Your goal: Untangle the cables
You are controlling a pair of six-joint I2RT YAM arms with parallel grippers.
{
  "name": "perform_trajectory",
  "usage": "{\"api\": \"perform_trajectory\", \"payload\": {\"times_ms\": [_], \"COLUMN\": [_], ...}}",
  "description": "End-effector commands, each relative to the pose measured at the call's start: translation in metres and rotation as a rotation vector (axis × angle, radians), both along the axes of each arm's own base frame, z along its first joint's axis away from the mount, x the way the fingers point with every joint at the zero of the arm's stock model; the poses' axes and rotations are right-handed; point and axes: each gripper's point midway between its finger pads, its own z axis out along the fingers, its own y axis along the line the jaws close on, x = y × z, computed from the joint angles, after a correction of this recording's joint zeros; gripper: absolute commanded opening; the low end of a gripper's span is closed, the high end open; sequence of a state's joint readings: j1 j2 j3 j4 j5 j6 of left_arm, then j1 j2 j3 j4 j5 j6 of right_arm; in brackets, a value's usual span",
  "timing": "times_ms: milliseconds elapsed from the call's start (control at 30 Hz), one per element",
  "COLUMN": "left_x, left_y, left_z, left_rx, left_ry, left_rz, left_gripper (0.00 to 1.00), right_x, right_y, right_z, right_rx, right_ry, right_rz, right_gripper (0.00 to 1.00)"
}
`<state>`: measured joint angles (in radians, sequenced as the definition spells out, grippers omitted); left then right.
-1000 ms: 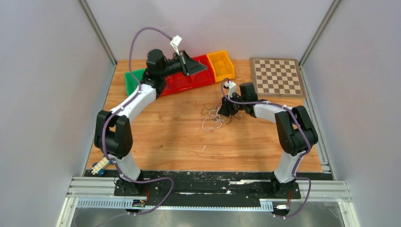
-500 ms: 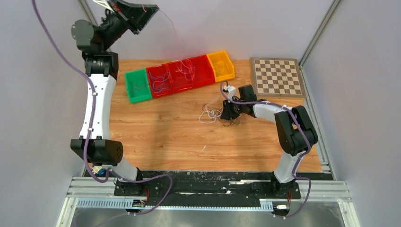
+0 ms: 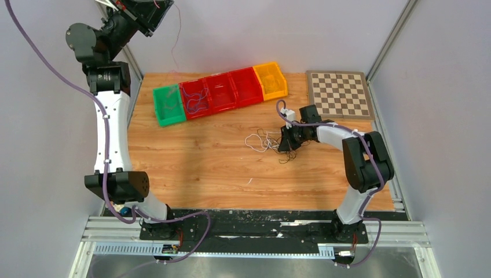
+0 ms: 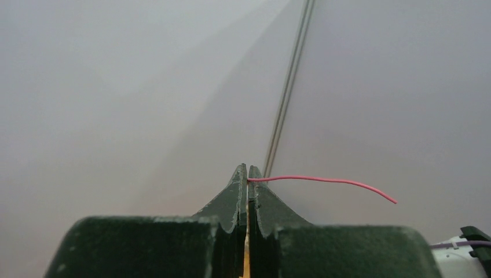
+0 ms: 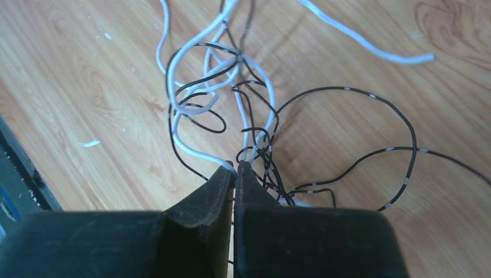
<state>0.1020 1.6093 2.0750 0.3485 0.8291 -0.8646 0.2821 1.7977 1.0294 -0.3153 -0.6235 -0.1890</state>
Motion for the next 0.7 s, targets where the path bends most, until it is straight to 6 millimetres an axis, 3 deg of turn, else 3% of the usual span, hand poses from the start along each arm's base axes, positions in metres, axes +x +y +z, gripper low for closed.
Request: {"api": "perform_trajectory", "payload": {"times_ms": [0,233,500,667], "left_x": [0.026,0.058,0.097,0.128], "left_y": [0.022,0.044,0.065,0.093], "left_z": [-0.041,-0.099,-0.146,-0.183], "left_rx": [0.018,0.06,0.082,0.125], "left_ry": [0.108,0.216,0.287,0.325], "left_rz": [0.061,0.126,0.178,0.261], "left_gripper": [0.0,0.0,0.0,0.0], "right_x": [-0.005,-0.009,-0.008,0.0], "right_y": [0.008,0.009,0.005,0.005], "right_z": [0.035,0.054,0.054,0.057], "right_rx": [0.055,0.072,0.052,0.048], "right_ry": [-0.071,-0.106,-0.118,-0.125], "right_rz": [0.084,0.144,0.153,0.157], "right_gripper": [0.02,0.0,0.0,0.0]}}
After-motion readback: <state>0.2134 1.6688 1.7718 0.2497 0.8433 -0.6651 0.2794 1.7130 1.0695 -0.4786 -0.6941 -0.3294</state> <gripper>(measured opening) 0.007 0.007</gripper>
